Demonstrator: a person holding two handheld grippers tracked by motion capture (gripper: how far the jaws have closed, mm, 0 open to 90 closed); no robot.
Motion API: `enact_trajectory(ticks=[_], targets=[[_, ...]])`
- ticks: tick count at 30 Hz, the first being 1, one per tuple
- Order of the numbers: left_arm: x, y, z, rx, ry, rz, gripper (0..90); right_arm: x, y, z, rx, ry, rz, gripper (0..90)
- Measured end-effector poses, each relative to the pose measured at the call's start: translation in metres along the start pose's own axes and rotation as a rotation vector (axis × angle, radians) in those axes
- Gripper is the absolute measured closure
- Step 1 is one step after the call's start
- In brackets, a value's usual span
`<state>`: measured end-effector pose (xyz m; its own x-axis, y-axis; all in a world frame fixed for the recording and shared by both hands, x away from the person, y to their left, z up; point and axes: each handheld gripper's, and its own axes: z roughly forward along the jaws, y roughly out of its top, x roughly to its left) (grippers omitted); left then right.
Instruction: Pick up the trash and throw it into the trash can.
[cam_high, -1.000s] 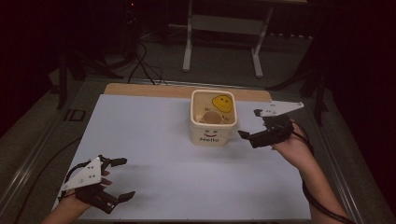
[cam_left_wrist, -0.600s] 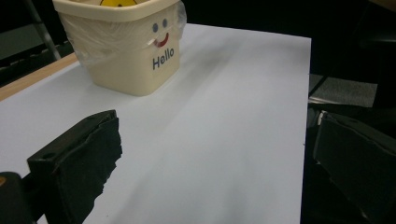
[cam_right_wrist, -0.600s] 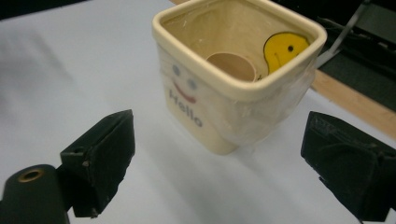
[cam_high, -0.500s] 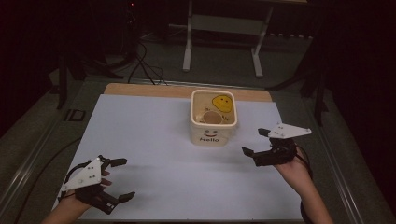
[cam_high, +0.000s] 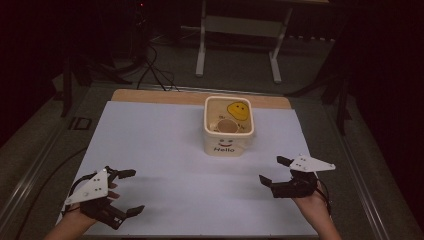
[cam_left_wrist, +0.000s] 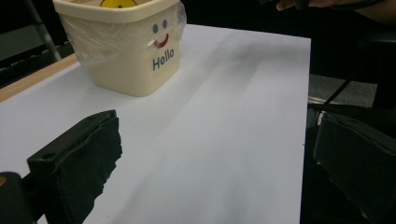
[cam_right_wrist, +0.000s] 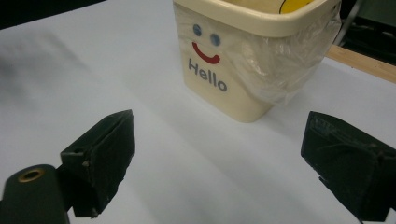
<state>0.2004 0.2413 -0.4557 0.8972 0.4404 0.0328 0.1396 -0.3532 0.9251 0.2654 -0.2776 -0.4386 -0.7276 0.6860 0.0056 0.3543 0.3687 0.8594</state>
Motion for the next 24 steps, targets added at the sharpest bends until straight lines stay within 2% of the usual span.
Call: enact_trajectory(ticks=[7,12,24], targets=[[0.000,0.000,0.000,0.000,-0.002,-0.002,1.8,0.000,-0.016,0.000,-0.021,0.009,0.016,9.9],[0.000,-0.002,0.001,0.000,-0.004,-0.008,1.8,0.001,-0.028,0.001,-0.058,0.022,0.041,10.0],[0.002,-0.006,0.005,0.005,-0.018,-0.025,1.8,-0.002,-0.040,0.008,-0.038,0.020,0.055,10.0]])
